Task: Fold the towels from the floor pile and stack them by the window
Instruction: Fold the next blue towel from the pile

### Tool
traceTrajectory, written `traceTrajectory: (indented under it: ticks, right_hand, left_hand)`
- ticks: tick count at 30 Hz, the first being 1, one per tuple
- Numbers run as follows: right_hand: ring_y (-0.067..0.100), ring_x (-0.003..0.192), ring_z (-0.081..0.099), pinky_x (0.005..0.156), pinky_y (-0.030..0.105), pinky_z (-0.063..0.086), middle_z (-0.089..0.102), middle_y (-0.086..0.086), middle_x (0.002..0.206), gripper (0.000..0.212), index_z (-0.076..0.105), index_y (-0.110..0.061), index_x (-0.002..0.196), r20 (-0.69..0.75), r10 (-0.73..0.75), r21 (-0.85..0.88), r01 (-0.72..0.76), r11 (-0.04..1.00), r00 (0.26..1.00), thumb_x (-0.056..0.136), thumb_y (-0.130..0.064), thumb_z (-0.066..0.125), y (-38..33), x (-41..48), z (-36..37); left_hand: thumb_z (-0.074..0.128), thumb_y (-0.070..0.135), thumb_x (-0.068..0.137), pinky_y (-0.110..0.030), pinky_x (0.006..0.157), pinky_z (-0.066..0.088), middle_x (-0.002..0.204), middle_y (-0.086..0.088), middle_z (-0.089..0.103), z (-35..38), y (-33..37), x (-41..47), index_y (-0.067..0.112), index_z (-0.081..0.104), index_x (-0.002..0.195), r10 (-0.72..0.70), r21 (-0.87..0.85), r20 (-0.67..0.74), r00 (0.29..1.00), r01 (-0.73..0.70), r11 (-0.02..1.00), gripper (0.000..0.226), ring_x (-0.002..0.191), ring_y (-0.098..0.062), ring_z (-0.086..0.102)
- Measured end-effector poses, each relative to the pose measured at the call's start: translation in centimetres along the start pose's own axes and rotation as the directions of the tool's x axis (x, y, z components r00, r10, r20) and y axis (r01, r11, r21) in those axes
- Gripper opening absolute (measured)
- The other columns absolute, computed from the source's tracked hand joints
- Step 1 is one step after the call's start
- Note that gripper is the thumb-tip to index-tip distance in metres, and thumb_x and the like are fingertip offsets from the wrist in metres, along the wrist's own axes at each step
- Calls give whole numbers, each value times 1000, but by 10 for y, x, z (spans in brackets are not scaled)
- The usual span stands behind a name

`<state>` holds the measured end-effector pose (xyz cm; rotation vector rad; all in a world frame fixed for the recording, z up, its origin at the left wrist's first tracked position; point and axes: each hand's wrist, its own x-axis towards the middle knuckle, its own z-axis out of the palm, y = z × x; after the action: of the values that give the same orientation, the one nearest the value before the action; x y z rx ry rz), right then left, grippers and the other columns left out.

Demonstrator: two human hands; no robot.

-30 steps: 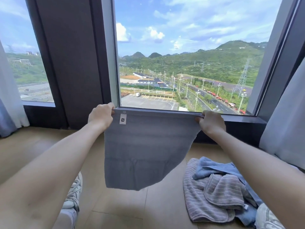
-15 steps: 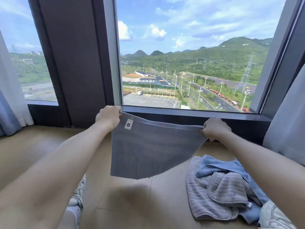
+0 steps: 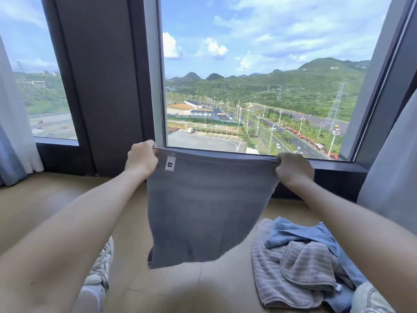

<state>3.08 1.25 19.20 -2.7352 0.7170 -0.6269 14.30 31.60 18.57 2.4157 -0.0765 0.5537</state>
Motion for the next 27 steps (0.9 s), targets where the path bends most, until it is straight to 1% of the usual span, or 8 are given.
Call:
traceTrajectory:
  ticks: [4, 8, 12, 15, 16, 21, 25, 27]
  right_hand:
    - [31, 86, 54, 65, 31, 39, 59, 16, 100, 24, 61, -7, 107, -75, 18, 73, -13, 997, 997, 91, -3, 43, -4, 5, -5]
    - [29, 81, 50, 65, 31, 40, 60, 18, 98, 21, 61, -3, 102, -58, -29, 129, 36, 991, 998, 90, -1, 43, 1, 6, 2]
    - [27, 76, 54, 65, 31, 41, 59, 14, 84, 15, 60, -1, 92, -230, -79, 363, 161, 918, 970, 88, 1, 46, -5, 7, -5]
    - [31, 75, 62, 66, 36, 53, 62, 19, 85, 15, 61, 1, 83, -5, -11, 207, 12, 978, 1000, 82, 7, 47, -1, 10, -3]
    - [32, 78, 61, 65, 34, 51, 62, 19, 85, 16, 62, 3, 83, 12, -1, 175, -1, 985, 1000, 80, 8, 46, 1, 10, -2]
    - [35, 92, 58, 67, 27, 38, 60, 23, 102, 24, 64, 4, 100, -79, 9, 185, 6, 983, 997, 84, 6, 46, 0, 16, -7]
    - [30, 78, 59, 56, 25, 39, 63, 21, 92, 15, 58, -3, 79, -12, -11, 179, 13, 984, 1000, 86, 0, 46, 6, 14, 2]
    - [30, 76, 59, 54, 26, 37, 63, 19, 85, 20, 50, -8, 68, -74, -36, 220, 51, 974, 997, 86, -1, 45, 7, 13, 2]
  left_hand:
    - [42, 13, 96, -37, 70, 41, 100, -19, 60, -4, 4, 2, 3, 56, 93, 45, 4, -78, 996, -44, 999, 18, 94, -39, 53]
    - [43, 13, 96, -35, 68, 40, 101, -19, 61, -5, 2, 0, 4, 57, 91, 21, -20, -83, 996, -23, 1000, 18, 86, -34, 50]
    - [46, 10, 94, -36, 73, 44, 102, -18, 61, -10, 3, 7, 4, 59, 93, 38, -154, -186, 982, -67, 986, 14, 89, -35, 55]
    - [49, 1, 88, -38, 75, 53, 103, -17, 62, -6, 0, 5, 7, 61, 87, -6, -6, 30, 1000, 6, 1000, 14, 86, -36, 63]
    - [49, 2, 89, -38, 74, 53, 103, -17, 62, -4, -1, 5, 8, 61, 87, -22, -6, 41, 999, 23, 1000, 13, 88, -37, 63]
    - [48, 8, 92, -45, 80, 54, 99, -19, 63, -5, 4, 8, 6, 59, 87, 3, -45, -33, 999, -4, 999, 13, 91, -38, 62]
    - [48, 13, 94, -44, 81, 53, 99, -18, 63, -1, -1, 7, 8, 59, 85, -2, -56, -7, 1000, 2, 998, 15, 91, -38, 62]
    - [47, 14, 94, -40, 78, 50, 97, -16, 64, -4, 2, 6, 7, 58, 86, 65, -94, -87, 994, -73, 993, 15, 89, -36, 60]
